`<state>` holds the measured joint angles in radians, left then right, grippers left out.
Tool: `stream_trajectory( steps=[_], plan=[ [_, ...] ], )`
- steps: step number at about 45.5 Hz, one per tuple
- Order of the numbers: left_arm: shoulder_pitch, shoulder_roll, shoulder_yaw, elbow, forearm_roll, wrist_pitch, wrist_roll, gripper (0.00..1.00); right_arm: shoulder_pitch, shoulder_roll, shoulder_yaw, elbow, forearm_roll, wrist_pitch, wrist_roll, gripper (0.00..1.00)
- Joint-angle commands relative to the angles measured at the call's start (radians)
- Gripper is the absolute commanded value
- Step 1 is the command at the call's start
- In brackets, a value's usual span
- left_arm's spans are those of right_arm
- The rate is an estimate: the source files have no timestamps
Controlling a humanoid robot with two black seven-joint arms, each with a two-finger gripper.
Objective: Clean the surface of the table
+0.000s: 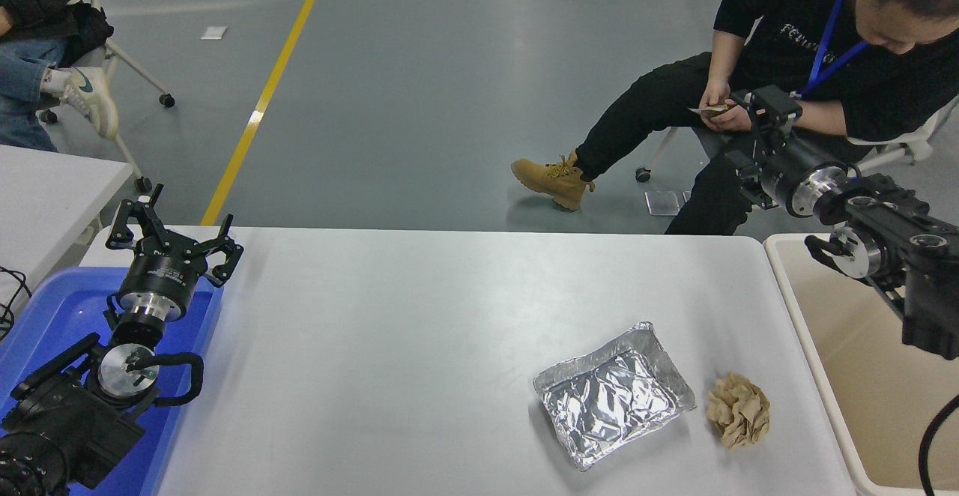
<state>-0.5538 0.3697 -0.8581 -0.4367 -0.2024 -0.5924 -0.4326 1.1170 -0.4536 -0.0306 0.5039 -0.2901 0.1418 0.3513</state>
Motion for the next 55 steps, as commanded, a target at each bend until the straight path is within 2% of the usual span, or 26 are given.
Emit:
stream_trajectory(
  steps=[1,16,27,32,43,55],
  plan=[
    [0.000,0.000,-0.001,-0.001,0.000,0.000,0.000,1.00,0.150,-0.022,-0.374,0.010,-0.121,0.097,0.000,0.98],
    [0.000,0.000,0.001,0.000,0.000,0.000,0.000,1.00,0.256,-0.008,-0.517,0.044,-0.478,0.165,0.020,0.98],
    [0.000,0.000,0.001,0.000,0.000,0.000,0.000,1.00,0.305,-0.003,-0.554,0.217,-0.783,0.166,0.066,0.97],
    [0.000,0.000,-0.001,-0.001,0.000,-0.001,0.000,1.00,0.322,-0.003,-0.588,0.287,-0.895,0.165,0.087,0.94],
    [0.000,0.000,-0.001,-0.001,0.000,0.000,0.000,1.00,0.330,0.003,-0.663,0.355,-1.064,0.165,0.136,0.94],
    [0.000,0.000,-0.001,-0.001,0.000,0.000,0.000,1.00,0.248,0.024,-0.690,0.364,-1.104,0.156,0.143,0.94]
  ],
)
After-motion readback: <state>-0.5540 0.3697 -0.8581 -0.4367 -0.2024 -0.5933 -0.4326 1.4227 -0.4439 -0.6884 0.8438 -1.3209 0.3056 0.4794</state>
